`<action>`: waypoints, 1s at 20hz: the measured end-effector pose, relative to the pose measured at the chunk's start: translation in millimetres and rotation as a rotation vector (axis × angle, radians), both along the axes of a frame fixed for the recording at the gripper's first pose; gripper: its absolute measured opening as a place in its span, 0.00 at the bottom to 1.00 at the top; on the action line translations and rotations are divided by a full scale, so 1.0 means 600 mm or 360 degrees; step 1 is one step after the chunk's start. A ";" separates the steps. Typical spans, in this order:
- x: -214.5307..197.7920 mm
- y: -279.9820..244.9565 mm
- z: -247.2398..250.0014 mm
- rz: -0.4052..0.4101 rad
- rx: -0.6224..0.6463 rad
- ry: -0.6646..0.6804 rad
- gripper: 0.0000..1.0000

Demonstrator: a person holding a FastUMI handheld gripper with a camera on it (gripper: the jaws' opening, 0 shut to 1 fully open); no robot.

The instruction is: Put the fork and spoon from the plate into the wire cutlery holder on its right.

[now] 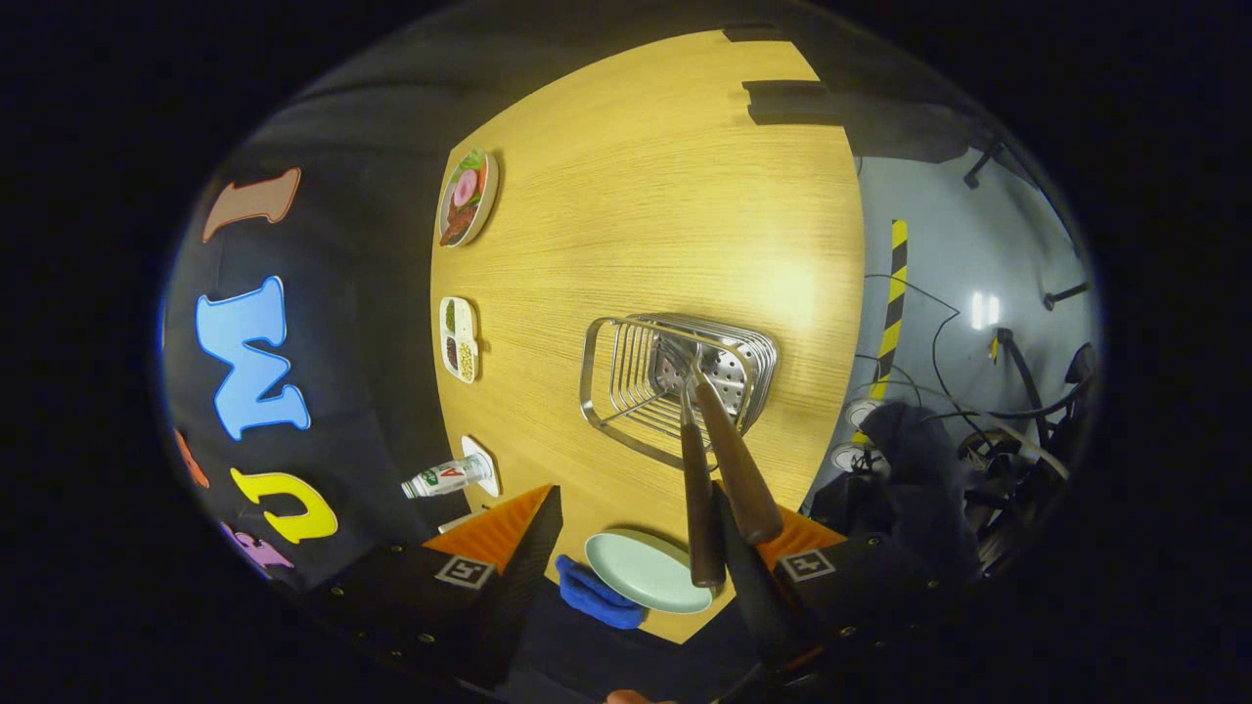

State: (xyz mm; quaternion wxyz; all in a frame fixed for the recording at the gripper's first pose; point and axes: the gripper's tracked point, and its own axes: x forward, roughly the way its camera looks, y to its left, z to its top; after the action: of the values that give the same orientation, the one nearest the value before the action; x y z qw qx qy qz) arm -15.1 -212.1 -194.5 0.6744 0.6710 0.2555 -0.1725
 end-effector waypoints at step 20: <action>-0.072 -0.078 0.029 0.0015 -0.0953 0.0306 0.98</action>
State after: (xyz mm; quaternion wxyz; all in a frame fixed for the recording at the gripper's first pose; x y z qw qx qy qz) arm -58.5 -259.0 -177.2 0.8156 0.4219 0.2589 -0.2996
